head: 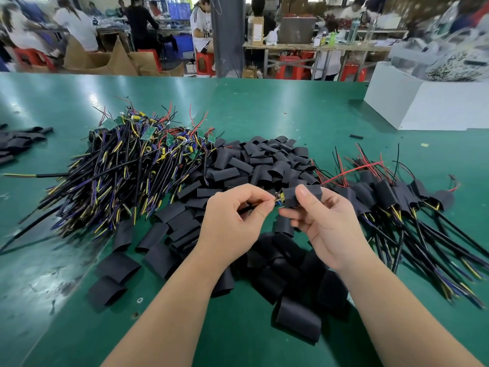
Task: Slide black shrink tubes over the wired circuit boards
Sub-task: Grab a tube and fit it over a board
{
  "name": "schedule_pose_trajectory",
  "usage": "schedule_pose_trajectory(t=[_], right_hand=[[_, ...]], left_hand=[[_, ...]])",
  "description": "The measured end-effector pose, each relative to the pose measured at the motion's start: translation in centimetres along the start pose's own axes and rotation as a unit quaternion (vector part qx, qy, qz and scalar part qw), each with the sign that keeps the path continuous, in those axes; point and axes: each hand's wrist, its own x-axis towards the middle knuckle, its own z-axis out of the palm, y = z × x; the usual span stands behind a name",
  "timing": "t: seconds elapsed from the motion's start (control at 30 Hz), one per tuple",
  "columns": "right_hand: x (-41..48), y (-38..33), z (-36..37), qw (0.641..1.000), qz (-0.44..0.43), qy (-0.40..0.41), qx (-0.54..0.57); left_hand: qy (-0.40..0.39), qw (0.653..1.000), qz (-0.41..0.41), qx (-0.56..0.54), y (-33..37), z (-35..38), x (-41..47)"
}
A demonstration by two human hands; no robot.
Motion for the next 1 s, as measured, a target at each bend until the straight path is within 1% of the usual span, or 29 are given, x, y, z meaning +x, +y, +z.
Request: schedule_pose_trajectory(t=[0.13, 0.27, 0.43, 0.53, 0.6, 0.67, 0.7, 0.77, 0.8, 0.83, 0.87, 0.9, 0.93, 0.97, 1.0], right_hand=[[0.1, 0.2, -0.1, 0.999, -0.009, 0.013, -0.037], [0.1, 0.8, 0.0, 0.996, -0.02, 0.005, -0.092], [0.1, 1.0, 0.1, 0.997, -0.018, -0.013, -0.075], [0.0, 1.3, 0.2, 0.997, 0.004, -0.023, -0.076], [0.0, 1.3, 0.4, 0.999, 0.023, -0.017, -0.039], [0.3, 0.5, 0.2, 0.998, 0.032, 0.011, 0.046], [0.5, -0.3, -0.2, 0.995, 0.029, 0.028, 0.091], [0.9, -2.1, -1.6, 0.984, 0.012, 0.067, 0.163], [1.1, -2.9, -2.4, 0.979, -0.006, 0.092, 0.182], [1.2, -3.6, -3.3, 0.976, -0.027, 0.121, 0.18], [1.2, -4.2, -4.1, 0.975, -0.048, 0.153, 0.155], [1.3, -4.8, -5.0, 0.973, -0.069, 0.193, 0.105], [1.3, -5.2, -5.8, 0.968, -0.088, 0.234, 0.037], [1.3, -5.5, -6.6, 0.957, -0.102, 0.268, -0.038], [1.3, -5.8, -7.2, 0.943, -0.103, 0.296, -0.111]], left_hand=[[0.0, 1.0, 0.012, 0.023, -0.2, -0.1, 0.1], [-0.009, 1.0, -0.003, 0.021, -0.2, -0.1, 0.1], [-0.013, 1.0, -0.016, 0.003, -0.3, -0.4, 0.2], [-0.007, 1.0, -0.02, 0.008, -0.5, -0.2, 0.2], [-0.01, 1.0, -0.001, 0.018, -0.4, -0.3, 0.2], [0.004, 0.999, 0.026, 0.028, -0.2, -0.7, 0.4], [0.019, 0.999, 0.029, 0.031, -0.2, -1.2, 0.5], [0.063, 0.997, 0.004, 0.041, -0.6, -2.4, 0.9], [0.095, 0.992, -0.019, 0.081, -1.3, -3.0, 1.2], [0.126, 0.978, -0.049, 0.158, -2.0, -3.6, 1.4], [0.143, 0.953, -0.087, 0.254, -2.8, -4.1, 1.7], [0.143, 0.919, -0.132, 0.343, -3.6, -4.5, 1.8], [0.13, 0.886, -0.179, 0.407, -4.3, -4.9, 1.9], [0.111, 0.862, -0.222, 0.443, -4.9, -5.2, 1.9], [0.092, 0.845, -0.257, 0.46, -5.4, -5.5, 1.9]])
